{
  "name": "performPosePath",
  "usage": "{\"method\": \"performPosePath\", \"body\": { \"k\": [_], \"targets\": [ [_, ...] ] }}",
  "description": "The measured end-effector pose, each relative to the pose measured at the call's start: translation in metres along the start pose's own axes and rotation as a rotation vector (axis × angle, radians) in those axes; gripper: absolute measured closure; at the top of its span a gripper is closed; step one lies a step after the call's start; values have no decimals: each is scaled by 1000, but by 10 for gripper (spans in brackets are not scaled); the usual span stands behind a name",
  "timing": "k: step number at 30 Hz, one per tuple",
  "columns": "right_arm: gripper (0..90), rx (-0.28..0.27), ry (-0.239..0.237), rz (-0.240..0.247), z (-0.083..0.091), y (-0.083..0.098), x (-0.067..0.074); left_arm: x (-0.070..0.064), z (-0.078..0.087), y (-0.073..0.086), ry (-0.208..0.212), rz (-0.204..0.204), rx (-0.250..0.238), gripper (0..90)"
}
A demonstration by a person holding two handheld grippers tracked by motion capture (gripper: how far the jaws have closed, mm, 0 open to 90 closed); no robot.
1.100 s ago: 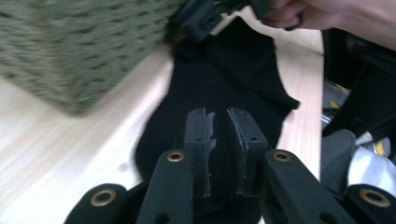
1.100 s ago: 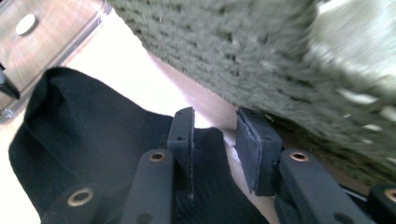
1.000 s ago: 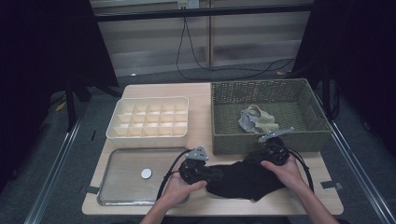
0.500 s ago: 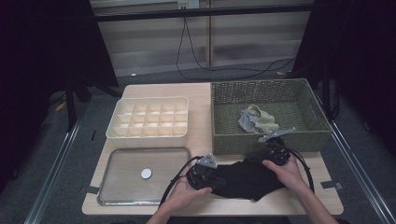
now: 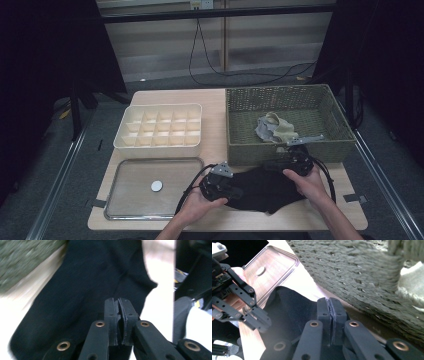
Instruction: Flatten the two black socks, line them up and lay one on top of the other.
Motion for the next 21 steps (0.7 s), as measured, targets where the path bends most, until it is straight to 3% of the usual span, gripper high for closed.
{"method": "performPosePath", "body": {
  "k": [4, 6, 12, 16, 21],
  "targets": [
    [884, -2, 0, 16, 3, -3, 4, 1, -10, -8, 23, 21, -8, 858],
    [884, -6, 3, 15, 5, -6, 4, 2, -14, -12, 20, 12, 0, 860],
    [886, -15, 10, 59, 8, -26, 7, 2, -26, -22, 44, 30, -11, 859],
    [886, -27, 12, 71, 8, -32, 9, 6, -33, -25, 34, 50, 1, 860],
    [886, -35, 15, 87, 7, -24, 14, 8, -42, -22, 31, 56, 14, 860]
  ]
}}
Point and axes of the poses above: each handheld gripper's, and its own axes: z roughly backward along the jaws, y roughly out of its underside, x roughly to its left, the point moved 8 cm from there along -z, roughly forward along the jaws, and after that the axes turned 6 degrees about z, right-handed, at the moved point
